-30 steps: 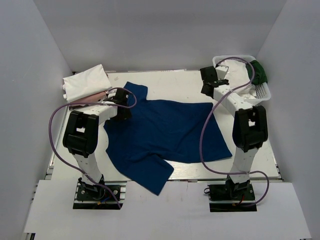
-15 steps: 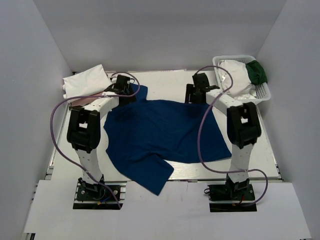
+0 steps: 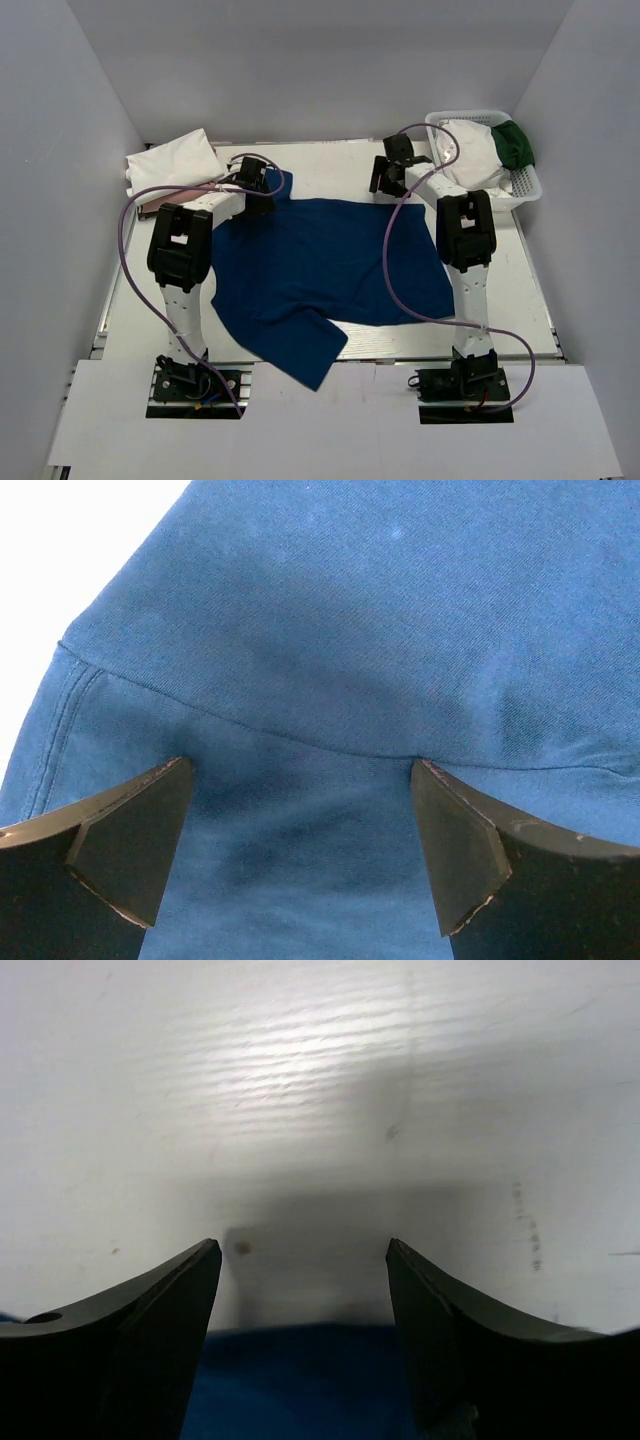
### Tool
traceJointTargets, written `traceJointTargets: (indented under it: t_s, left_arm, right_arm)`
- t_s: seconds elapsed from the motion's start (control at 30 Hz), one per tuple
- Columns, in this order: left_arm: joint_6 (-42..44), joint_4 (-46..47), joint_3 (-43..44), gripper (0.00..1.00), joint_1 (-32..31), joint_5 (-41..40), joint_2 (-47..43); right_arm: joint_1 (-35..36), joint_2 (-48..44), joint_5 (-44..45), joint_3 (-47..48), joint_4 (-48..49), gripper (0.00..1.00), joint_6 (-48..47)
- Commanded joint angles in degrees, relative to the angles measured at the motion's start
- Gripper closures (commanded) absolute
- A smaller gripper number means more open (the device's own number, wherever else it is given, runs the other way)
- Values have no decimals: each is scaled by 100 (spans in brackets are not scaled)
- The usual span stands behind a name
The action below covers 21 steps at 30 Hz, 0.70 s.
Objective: Fold and stack the t-shirts
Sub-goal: Flatten out the tshirt
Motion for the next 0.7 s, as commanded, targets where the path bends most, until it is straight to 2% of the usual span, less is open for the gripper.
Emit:
traceJointTargets:
  t_s: [0.0, 0.13, 0.17, 0.2, 0.23, 0.3, 0.33, 0.43, 0.6, 0.67]
  left_arm:
    - [-23, -373, 6, 0, 48, -451, -2]
    - [-23, -575, -47, 0, 48, -740, -2]
    - [-23, -636, 14, 0, 100, -1046, 59]
    - [-23, -637, 15, 0, 101, -1049, 60]
    - [-23, -637, 75, 0, 101, -1101, 60]
    - [38, -637, 137, 0, 162, -1102, 121]
    - [38, -637, 138, 0, 214, -1171, 121]
    - [196, -637, 190, 0, 268, -1172, 121]
    - [565, -242, 129, 0, 320, -751, 69]
    - [566, -180, 129, 0, 320, -689, 68]
  right_arm:
    - [-371, 380, 215, 367, -578, 26, 361]
    - [-416, 198, -240, 334, -403, 30, -86]
    - [-390, 31, -433, 107, -159, 30, -574]
    - [-389, 29, -435, -8, -156, 30, -771]
    - [-372, -301, -809, -122, 35, 30, -1173]
    - [-381, -671, -1005, -527, 178, 30, -1569]
    - [-407, -743, -1450, -876, 256, 30, -1677]
    - [-389, -902, -1534, -1177, 362, 30, -2132]
    - [-381, -411, -1464, -679, 283, 30, -2144]
    - [-363, -279, -1437, -467, 266, 43, -2048]
